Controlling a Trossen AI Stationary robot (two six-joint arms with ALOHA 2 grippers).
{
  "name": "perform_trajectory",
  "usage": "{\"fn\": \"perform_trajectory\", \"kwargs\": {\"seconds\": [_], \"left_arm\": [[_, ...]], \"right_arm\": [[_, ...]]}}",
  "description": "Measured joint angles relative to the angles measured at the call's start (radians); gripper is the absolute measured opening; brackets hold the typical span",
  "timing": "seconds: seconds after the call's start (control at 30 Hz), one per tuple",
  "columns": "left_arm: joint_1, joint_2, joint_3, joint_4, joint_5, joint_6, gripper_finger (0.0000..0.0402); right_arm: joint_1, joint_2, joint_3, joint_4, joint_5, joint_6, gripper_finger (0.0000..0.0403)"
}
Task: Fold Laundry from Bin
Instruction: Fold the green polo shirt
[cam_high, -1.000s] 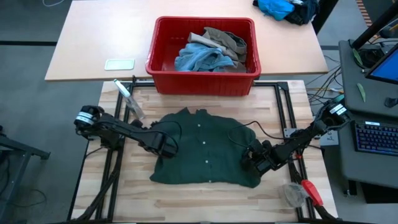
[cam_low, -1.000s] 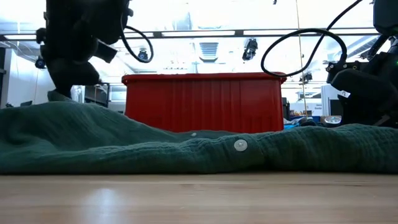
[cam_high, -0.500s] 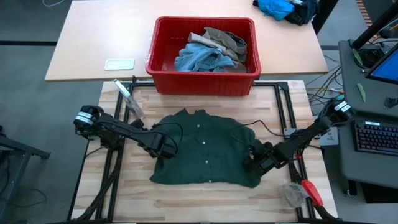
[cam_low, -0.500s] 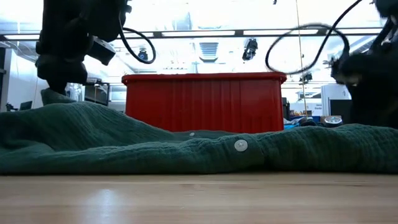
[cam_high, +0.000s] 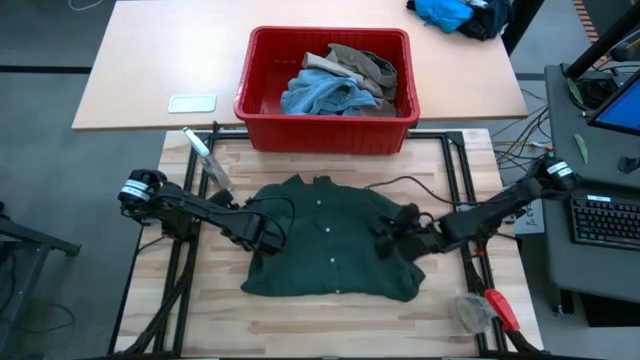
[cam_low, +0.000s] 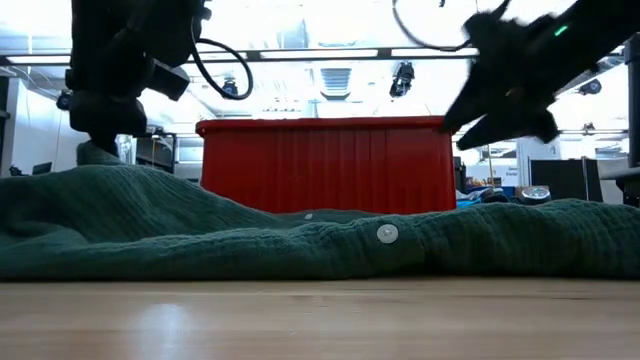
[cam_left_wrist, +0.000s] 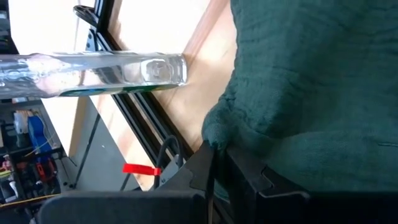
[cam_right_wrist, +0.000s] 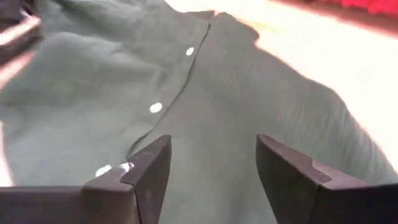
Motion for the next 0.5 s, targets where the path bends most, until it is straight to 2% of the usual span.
{"fn": "perform_trajectory", "kwargs": {"seconds": [0.1, 0.23, 0.37, 0.5], "left_arm": [[0.0, 0.0, 0.0, 0.0, -0.004, 0.0, 0.0014], [0.0, 0.0, 0.0, 0.0, -0.005, -0.004, 0.0014], [-0.001, 0.0, 0.0, 0.0, -0.004, -0.004, 0.0014], [-0.003, -0.003, 0.0, 0.001, 0.0, 0.015, 0.0014]], "right_arm": [[-0.077, 0.101, 0.0, 0.11, -0.014, -0.139, 0.0199], [-0.161, 0.248, -0.001, 0.202, -0.024, -0.199, 0.0169], [-0.225, 0.36, -0.002, 0.185, -0.043, -0.184, 0.0131], [-0.281, 0.4, 0.002, 0.066, -0.043, -0.123, 0.0087]]}}
